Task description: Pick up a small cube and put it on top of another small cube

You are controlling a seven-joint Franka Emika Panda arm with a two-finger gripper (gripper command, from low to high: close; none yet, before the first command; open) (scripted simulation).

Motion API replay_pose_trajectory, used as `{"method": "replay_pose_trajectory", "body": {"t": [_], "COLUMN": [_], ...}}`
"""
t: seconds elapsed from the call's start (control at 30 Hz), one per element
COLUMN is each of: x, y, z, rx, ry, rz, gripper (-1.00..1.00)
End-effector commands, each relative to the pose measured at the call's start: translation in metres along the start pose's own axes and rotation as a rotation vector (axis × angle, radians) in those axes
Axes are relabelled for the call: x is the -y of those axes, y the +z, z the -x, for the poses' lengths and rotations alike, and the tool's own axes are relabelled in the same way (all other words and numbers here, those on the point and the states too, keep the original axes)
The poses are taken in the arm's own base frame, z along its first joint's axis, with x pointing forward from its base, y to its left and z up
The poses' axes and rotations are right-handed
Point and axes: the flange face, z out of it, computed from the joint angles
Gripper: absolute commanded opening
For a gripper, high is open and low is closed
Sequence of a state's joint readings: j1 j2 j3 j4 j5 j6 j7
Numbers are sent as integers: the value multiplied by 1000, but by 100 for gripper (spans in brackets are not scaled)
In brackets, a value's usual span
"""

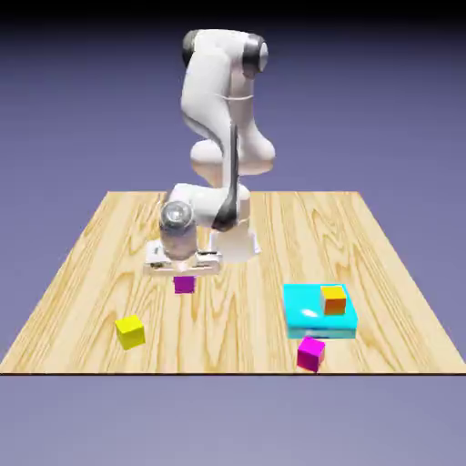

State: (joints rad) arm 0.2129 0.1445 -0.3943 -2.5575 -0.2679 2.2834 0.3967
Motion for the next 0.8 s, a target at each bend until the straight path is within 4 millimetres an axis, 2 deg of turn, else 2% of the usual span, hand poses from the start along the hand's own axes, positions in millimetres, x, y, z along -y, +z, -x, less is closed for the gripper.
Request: {"method": "replay_pose_trajectory", "body": {"t": [0.0,0.13,0.23,0.33,0.43,0.5,0.63,0.67,0.7,0.73,0.77], "x": [19,102,170,241,310,314,317,317,317,317,317], "y": [-11,-54,-83,-108,-128,-129,-75,-74,-74,-74,-88], "z": [-4,-9,3,28,66,69,30,30,30,30,39], "rx": [-44,-203,-313,-417,-517,-522,-522,-522,-522,-522,-523], "ry": [-105,-522,-832,-1137,-1435,-1451,-1450,-1451,-1451,-1451,-1449], "rz": [38,187,310,442,587,595,595,595,595,595,596], "gripper": [-100,-100,-100,-100,-100,-100,-100,-100,100,100,100]}}
